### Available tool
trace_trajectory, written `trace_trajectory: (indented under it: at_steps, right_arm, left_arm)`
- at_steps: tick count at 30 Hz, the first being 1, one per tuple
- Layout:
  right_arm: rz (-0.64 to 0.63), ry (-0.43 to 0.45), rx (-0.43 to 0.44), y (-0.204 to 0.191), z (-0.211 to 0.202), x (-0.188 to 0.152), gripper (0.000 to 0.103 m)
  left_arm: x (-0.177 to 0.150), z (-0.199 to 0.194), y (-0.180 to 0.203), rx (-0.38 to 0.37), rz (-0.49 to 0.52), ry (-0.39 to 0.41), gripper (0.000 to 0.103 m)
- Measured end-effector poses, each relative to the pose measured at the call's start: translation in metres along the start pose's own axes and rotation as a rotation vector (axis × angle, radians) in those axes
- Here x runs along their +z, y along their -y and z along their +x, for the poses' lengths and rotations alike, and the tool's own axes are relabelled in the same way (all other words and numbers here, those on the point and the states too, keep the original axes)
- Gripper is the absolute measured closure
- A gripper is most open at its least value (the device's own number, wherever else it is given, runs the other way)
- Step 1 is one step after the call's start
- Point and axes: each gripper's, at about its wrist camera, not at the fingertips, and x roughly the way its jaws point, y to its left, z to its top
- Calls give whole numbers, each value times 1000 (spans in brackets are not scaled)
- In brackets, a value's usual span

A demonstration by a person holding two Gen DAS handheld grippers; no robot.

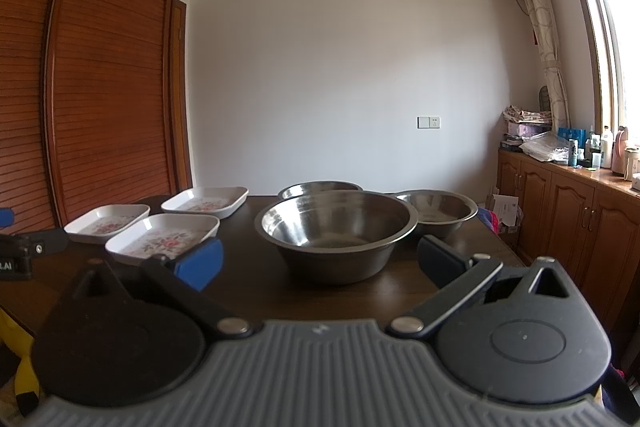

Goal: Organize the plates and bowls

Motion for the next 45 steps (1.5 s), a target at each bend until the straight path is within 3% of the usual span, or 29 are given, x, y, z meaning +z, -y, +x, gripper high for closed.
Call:
trace_trajectory:
  at_steps: [12, 22, 31, 45]
  right_arm:
    - [-12, -19, 41, -15, 5, -6, 0]
    - [-72, -44, 162, -52, 23, 2, 0]
    - [-142, -66, 238, -83, 37, 7, 0]
    - [-172, -60, 317, -100, 45, 25, 0]
  left_arm:
    - [-17, 10, -22, -3, -27, -67, 0]
    - [-18, 15, -51, -6, -44, -97, 0]
    - [-12, 19, -80, -32, -79, -74, 0]
    - [-2, 25, -92, -78, -93, -56, 0]
